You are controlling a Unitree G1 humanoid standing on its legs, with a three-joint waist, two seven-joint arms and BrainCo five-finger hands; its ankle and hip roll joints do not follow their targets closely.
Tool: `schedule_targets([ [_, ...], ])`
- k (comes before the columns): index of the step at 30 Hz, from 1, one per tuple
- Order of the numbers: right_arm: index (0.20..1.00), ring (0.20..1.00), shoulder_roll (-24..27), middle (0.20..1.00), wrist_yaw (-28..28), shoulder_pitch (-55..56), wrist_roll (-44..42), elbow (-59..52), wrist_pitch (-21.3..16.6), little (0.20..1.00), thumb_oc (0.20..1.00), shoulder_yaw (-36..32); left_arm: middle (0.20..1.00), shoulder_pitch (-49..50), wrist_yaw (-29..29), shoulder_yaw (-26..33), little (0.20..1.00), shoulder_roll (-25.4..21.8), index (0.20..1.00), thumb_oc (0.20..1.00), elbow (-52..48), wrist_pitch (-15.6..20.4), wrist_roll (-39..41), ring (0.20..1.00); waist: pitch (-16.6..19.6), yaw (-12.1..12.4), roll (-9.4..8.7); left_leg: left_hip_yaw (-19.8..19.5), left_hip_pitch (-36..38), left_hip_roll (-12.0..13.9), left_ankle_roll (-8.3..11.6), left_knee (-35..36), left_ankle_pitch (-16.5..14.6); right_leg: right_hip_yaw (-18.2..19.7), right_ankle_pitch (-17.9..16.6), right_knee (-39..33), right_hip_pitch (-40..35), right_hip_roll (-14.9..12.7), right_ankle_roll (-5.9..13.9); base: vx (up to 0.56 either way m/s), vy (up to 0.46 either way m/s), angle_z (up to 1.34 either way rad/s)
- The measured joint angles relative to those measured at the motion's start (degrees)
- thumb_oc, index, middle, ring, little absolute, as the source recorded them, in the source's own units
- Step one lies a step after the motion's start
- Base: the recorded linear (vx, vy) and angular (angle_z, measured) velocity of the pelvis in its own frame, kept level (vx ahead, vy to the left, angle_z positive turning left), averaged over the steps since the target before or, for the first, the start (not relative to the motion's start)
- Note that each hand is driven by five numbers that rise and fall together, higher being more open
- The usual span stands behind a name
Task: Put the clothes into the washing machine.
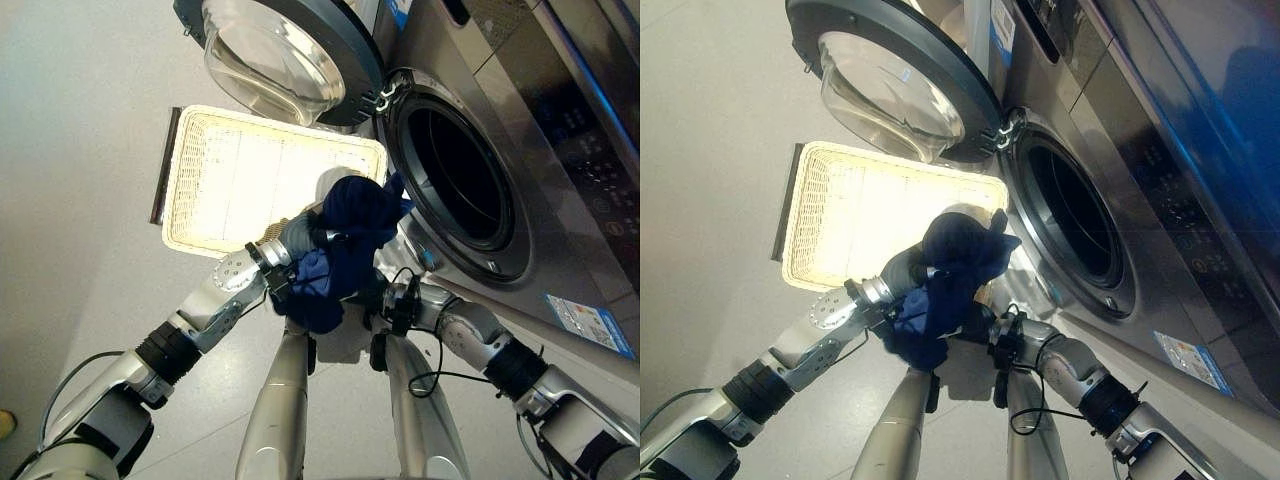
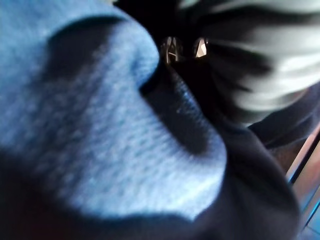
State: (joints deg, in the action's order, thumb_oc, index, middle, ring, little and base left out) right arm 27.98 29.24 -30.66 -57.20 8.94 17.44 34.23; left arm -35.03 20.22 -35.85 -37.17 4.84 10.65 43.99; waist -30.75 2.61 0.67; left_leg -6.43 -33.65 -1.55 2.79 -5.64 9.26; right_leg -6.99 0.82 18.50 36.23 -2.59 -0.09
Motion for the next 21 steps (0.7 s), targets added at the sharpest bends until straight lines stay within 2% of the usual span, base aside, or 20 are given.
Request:
schedule_targets([
  [1, 0.2, 0.2, 0.0, 0.2, 0.4, 0.2, -0.7, 0.2, 0.3, 0.2, 0.2, 0.0, 0.2, 0.1, 0.0, 0.0, 0.2, 0.0, 0.2, 0.2, 0.0, 0.0, 0.0, 0.2, 0.0, 0.0, 0.0, 0.0, 0.0, 0.1, 0.03, 0.1, 0.0, 0.0, 0.0, 0.0, 0.0, 0.0, -0.03, -0.02, -0.059, -0.03],
  [2, 0.2, 0.2, -0.1, 0.2, 1.1, 0.8, -2.1, 0.5, 0.5, 0.2, 0.2, 0.0, 0.442, 0.3, -0.7, -0.2, 0.442, 0.1, 0.442, 0.442, 0.1, 0.2, 0.0, 0.442, 0.0, 0.0, 0.0, 0.0, 0.0, 0.2, 0.05, 0.1, 0.1, 0.1, -0.1, -0.1, 0.0, 0.2, -0.05, -0.01, -0.037, -0.02],
  [4, 0.2, 0.2, -0.3, 0.2, 2.1, 1.5, -3.7, 0.6, 0.5, 0.2, 0.2, 0.0, 0.551, 0.8, -3.3, -0.2, 0.551, 0.2, 0.551, 0.551, 0.2, 0.9, -0.6, 0.551, 0.0, 0.1, 0.0, 0.0, -0.1, 0.3, 0.07, 0.2, 0.0, 0.1, -0.1, -0.3, 0.1, 0.3, -0.07, -0.01, -0.058, -0.02],
  [5, 0.2, 0.2, -0.9, 0.2, 2.8, 2.0, -4.3, 0.7, 0.4, 0.2, 0.2, -0.1, 0.649, 1.2, -6.7, 0.0, 0.649, 0.4, 0.649, 0.649, 1.0, 1.9, -2.4, 0.649, 0.0, 0.1, 0.0, 0.0, -0.1, 0.4, 0.13, 0.3, 0.0, -0.1, -0.1, -0.5, 0.1, 0.4, -0.11, -0.02, -0.062, -0.02],
  [6, 0.2, 0.2, -1.2, 0.2, 2.8, 2.3, -4.3, 0.8, 0.4, 0.2, 0.2, -0.4, 0.787, 1.3, -8.5, 0.1, 0.787, 0.8, 0.787, 0.787, 1.8, 2.2, -3.1, 0.787, 0.0, 0.0, 0.0, 0.1, -0.1, 0.4, 0.16, 0.4, 0.0, 0.0, -0.1, -0.5, 0.2, 0.4, -0.13, -0.01, -0.043, -0.03],
  [7, 0.2, 0.2, -1.3, 0.2, 2.9, 2.4, -4.3, 1.0, 0.4, 0.2, 0.2, -0.8, 1.0, 1.4, -10.6, 0.4, 1.0, 1.1, 1.0, 1.0, 2.5, 2.2, -5.0, 1.0, 0.0, -0.1, 0.0, 0.1, -0.2, 0.5, 0.13, 0.4, 0.0, 0.0, -0.1, -0.6, 0.2, 0.5, -0.13, 0.0, -0.021, -0.04],
  [8, 0.2, 0.2, -1.5, 0.2, 2.9, 2.4, -4.4, 1.5, 0.3, 0.2, 0.2, -1.2, 1.0, 1.4, -13.1, 0.8, 1.0, 1.3, 1.0, 1.0, 3.2, 2.2, -7.6, 1.0, 0.0, -0.1, 0.0, 0.2, -0.2, 0.5, 0.08, 0.5, 0.0, -0.1, -0.1, -0.7, 0.2, 0.5, -0.2, 0.0, 0.0, 0.0],
  [9, 0.2, 0.2, -1.5, 0.2, 2.9, 2.4, -4.4, 1.5, 0.3, 0.2, 0.2, -1.2, 1.0, 1.4, -13.1, 0.8, 1.0, 1.3, 1.0, 1.0, 3.2, 2.2, -7.6, 1.0, 0.0, -0.1, 0.0, 0.2, -0.2, 0.5, 0.08, 0.5, 0.0, -0.1, -0.1, -0.7, 0.2, 0.5, -0.2, 0.0, 0.0, 0.0],
  [12, 0.2, 0.2, -2.1, 0.2, 2.1, 2.2, -6.6, 3.4, -0.8, 0.2, 0.2, -2.5, 1.0, 1.0, -22.4, 1.4, 1.0, 0.0, 1.0, 1.0, 4.8, 2.2, -19.0, 1.0, 0.0, 0.3, 0.02, 0.2, -0.2, 0.6, 0.06, 0.7, 0.1, -0.1, -0.2, -1.1, 0.2, 0.5, -0.47, 0.0, -0.03, 0.0],
  [13, 0.2, 0.2, -2.1, 0.2, 2.1, 2.2, -6.6, 3.4, -0.8, 0.2, 0.2, -2.5, 1.0, 1.0, -22.4, 1.4, 1.0, 0.0, 1.0, 1.0, 4.8, 2.2, -19.0, 1.0, 0.0, 0.3, 0.02, 0.2, -0.2, 0.6, 0.06, 0.7, 0.1, -0.1, -0.2, -1.1, 0.2, 0.5, -0.47, 0.0, 0.0, 0.0],
  [14, 0.2, 0.2, -3.4, 0.2, 0.1, 2.1, -8.8, 5.3, -3.3, 0.2, 0.2, -4.7, 1.0, 0.0, -28.1, 1.7, 1.0, -2.7, 1.0, 1.0, 8.1, 0.9, -26.8, 1.0, 0.0, 0.3, 0.06, 0.2, -0.2, 0.6, 0.13, 0.8, 0.0, -0.1, -0.2, -1.4, 0.2, 0.6, -0.48, 0.0, 0.0, 0.0],
  [16, 0.2, 0.2, -3.6, 0.2, -2.7, 1.6, -10.5, 7.3, -7.0, 0.2, 0.2, -5.9, 1.0, -0.1, -33.8, 3.3, 1.0, -5.2, 1.0, 1.0, 9.3, -1.8, -34.1, 1.0, 0.0, 0.4, 0.07, 0.5, -0.2, 0.7, 0.14, 0.9, 0.0, 0.0, -0.2, -1.4, 0.4, 0.5, -0.47, 0.02, 0.006, -0.04],
  [21, 0.2, 0.2, -3.8, 0.2, -8.9, 1.6, -13.2, 9.9, -15.8, 0.2, 0.2, -9.2, 1.0, -0.4, -40.0, 3.6, 1.0, -6.5, 1.0, 1.0, 10.4, -6.5, -41.3, 1.0, 0.0, 1.1, 0.13, 0.9, -0.1, 0.7, 0.13, 1.0, 0.0, 0.4, -0.2, -1.2, 0.6, 0.4, -0.47, 0.03, 0.016, -0.04],
])
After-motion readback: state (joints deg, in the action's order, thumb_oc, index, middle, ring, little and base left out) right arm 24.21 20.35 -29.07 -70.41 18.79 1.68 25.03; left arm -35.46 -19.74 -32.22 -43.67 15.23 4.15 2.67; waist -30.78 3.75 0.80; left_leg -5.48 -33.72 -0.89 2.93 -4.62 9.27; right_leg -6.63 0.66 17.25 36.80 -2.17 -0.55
